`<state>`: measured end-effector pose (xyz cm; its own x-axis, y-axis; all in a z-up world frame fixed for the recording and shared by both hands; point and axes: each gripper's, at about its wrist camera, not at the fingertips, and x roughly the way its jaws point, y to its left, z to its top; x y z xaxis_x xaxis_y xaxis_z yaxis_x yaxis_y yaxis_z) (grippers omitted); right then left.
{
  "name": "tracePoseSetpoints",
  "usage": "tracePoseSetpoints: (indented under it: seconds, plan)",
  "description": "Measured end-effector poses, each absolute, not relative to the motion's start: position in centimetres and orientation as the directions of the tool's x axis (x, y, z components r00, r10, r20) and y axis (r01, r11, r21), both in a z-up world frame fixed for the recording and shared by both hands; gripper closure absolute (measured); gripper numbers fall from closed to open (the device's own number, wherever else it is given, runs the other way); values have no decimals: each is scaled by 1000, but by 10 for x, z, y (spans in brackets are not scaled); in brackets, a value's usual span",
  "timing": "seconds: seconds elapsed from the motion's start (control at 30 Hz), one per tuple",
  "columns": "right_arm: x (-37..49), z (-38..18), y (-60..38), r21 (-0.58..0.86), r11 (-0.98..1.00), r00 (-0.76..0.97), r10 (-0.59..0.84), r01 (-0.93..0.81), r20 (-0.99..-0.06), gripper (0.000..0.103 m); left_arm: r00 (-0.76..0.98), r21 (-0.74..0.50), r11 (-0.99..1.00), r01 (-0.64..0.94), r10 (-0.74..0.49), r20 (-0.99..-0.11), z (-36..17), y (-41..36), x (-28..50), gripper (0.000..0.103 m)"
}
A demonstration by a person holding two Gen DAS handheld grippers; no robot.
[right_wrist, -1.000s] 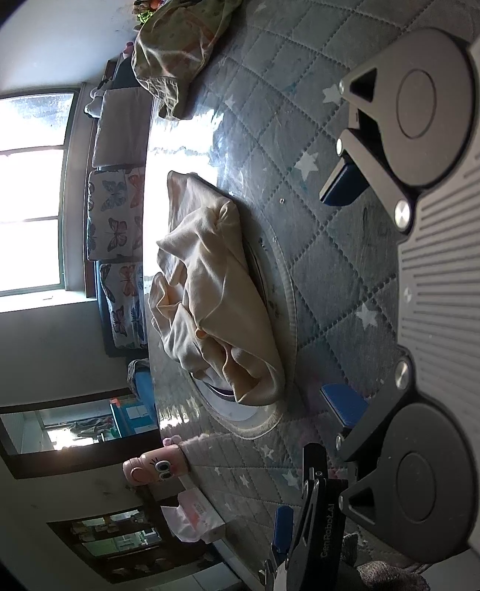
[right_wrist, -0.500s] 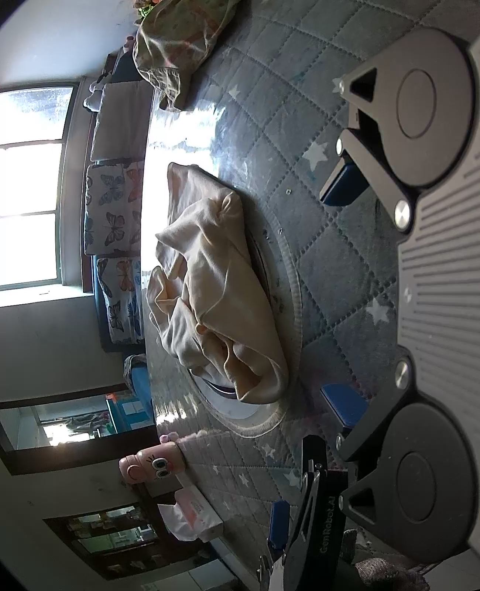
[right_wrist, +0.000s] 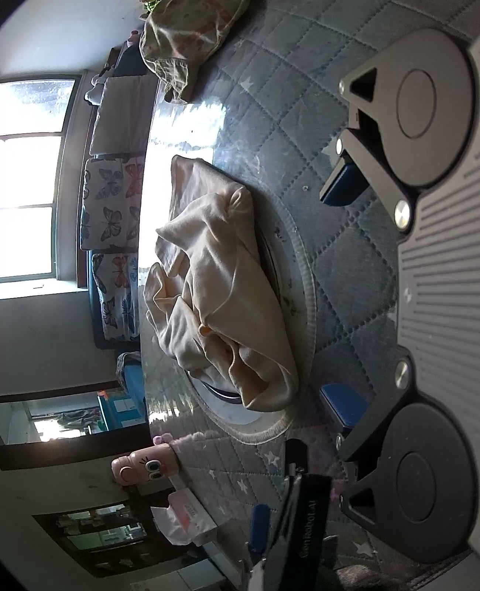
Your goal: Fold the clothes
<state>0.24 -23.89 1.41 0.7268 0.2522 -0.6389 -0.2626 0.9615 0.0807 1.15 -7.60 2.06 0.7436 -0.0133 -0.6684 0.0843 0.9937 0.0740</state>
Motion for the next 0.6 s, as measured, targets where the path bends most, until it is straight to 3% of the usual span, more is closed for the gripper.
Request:
tracePoseSetpoints:
  seconds: [0.37,0.6]
  plan:
    - [34,35,-251,78,969,750,232,-235,-619,1,770,59,995,84,-27,-637,47,-81,48,2]
    - [65,45,-267,138,975,757,221,-173,-615,12,774,21,991,133,-90,-627,62,-99,83,16]
